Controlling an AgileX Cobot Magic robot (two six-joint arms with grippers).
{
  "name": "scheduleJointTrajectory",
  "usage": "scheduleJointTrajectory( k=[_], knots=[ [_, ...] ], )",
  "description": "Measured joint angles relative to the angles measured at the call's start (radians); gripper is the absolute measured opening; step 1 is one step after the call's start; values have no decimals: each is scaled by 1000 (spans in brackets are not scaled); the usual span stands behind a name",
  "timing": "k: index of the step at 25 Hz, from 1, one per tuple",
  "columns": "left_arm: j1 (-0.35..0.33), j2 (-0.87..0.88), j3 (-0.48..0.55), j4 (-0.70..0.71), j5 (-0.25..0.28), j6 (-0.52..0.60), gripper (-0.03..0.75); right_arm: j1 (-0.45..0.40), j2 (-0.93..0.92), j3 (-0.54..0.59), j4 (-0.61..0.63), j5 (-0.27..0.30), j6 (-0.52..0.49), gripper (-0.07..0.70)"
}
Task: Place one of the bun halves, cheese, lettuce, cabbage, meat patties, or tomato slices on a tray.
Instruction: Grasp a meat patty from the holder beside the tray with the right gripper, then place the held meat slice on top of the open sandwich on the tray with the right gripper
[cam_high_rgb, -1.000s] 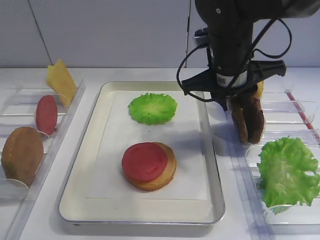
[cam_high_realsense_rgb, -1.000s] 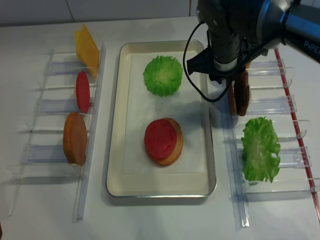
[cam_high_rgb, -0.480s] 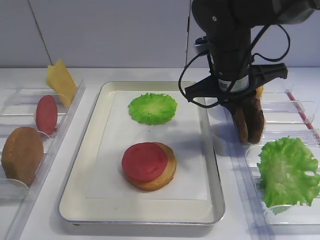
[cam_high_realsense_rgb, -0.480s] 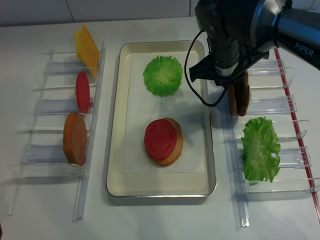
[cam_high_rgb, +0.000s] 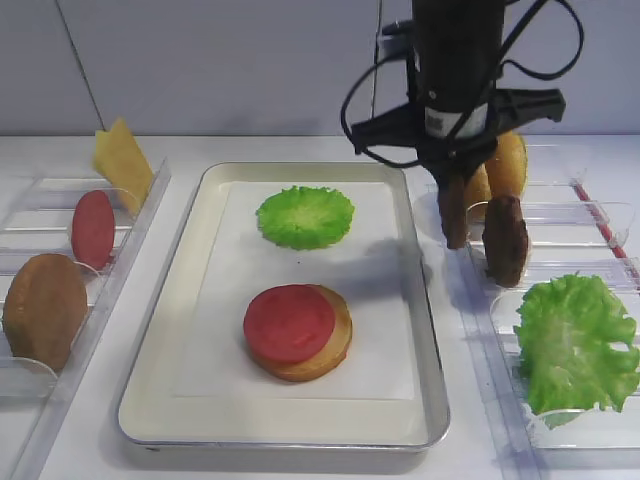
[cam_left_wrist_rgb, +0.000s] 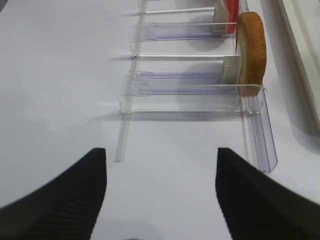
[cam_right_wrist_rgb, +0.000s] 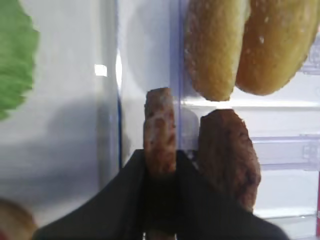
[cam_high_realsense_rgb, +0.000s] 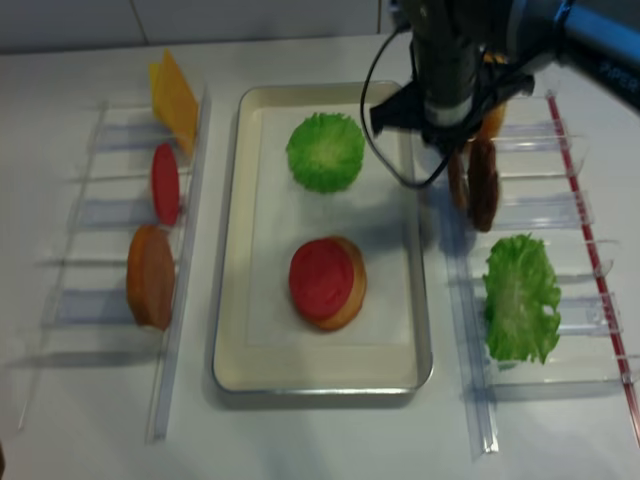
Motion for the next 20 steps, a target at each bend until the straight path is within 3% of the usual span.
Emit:
scheduleJointTrajectory(
  k=[5,20],
  knots=[
    [0,0,0,0,0,0,475,0,-64,-48,53,-13,-33,128],
    [0,0,0,0,0,0,475,0,-440,-9,139,7,-180,128]
  ],
)
